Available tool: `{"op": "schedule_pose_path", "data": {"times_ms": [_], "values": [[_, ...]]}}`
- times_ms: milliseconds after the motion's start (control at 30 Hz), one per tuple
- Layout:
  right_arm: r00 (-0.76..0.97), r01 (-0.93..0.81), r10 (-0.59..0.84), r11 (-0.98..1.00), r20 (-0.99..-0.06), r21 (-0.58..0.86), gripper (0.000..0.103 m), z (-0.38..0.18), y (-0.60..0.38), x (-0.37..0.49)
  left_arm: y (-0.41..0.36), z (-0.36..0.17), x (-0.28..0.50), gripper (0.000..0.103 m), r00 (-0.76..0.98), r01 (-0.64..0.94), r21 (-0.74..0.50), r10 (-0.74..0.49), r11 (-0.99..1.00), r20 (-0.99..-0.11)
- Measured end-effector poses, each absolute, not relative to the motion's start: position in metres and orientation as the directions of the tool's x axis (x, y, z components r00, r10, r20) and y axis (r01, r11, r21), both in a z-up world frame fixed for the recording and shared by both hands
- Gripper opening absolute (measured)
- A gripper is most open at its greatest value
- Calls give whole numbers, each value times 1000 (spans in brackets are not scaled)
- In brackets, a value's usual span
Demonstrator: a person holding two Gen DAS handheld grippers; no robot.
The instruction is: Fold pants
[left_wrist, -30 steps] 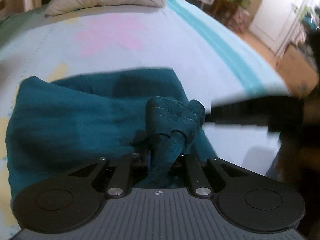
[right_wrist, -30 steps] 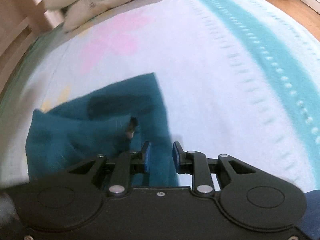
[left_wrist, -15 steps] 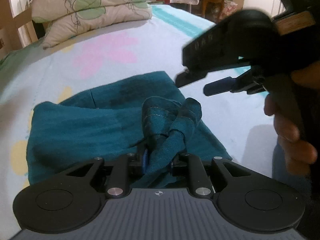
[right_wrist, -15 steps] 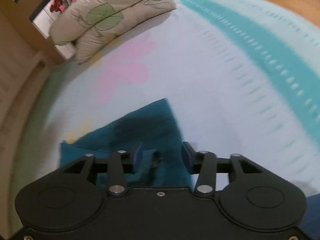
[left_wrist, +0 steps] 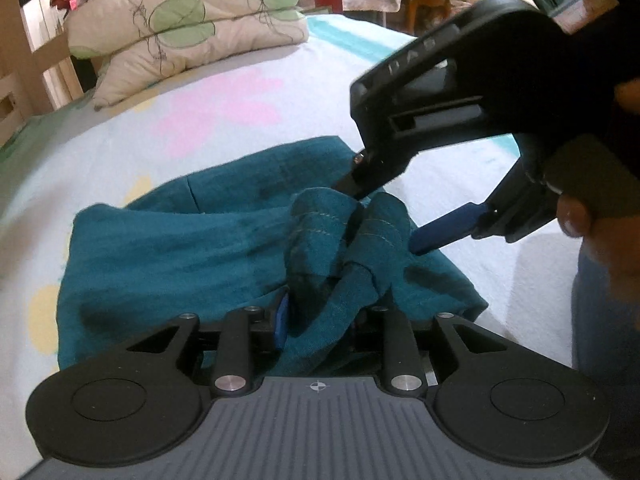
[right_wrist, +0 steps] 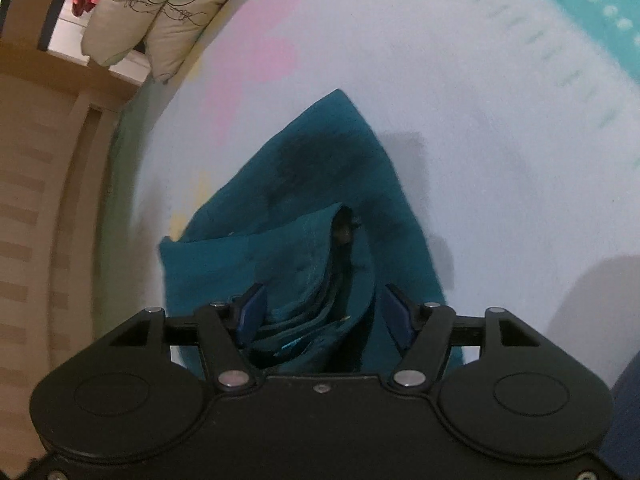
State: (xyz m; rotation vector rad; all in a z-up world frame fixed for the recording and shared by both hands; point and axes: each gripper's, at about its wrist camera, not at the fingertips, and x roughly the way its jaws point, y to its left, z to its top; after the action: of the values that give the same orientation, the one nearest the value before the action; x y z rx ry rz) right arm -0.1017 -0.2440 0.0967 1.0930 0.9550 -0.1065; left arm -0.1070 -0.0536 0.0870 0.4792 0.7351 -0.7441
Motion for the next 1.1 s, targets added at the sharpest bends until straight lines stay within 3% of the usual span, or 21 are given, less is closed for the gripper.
{"op": "schedule_pose_path", "data": {"times_ms": [300,700,967,1033,1067,1100], "values": [[588,524,475,394,-655,756,73,78,-243,-87,-58,83,-119,27,533,778,208,-446,593,-719],[636,533,442,341,-633,774,72,82,-248,-95,-68,75,-117,28,518,799,237,-432,552,-739],[514,558,449,472,-731,683,72,73,-228,-71,-74,65,-126,29,548,807,322,-425,495,-720],[511,532,432,520,-743,669,54,72,-221,-66,-72,66,-128,29,547,810,321,-434,490,-716],[513,504,411,567,-754,652,30,76,-217,-63,-70,67,-129,29,547,811,323,-436,488,-715],[517,472,388,614,-763,633,29,83,-214,-61,-67,70,-131,29,551,809,324,-444,489,-706]]}}
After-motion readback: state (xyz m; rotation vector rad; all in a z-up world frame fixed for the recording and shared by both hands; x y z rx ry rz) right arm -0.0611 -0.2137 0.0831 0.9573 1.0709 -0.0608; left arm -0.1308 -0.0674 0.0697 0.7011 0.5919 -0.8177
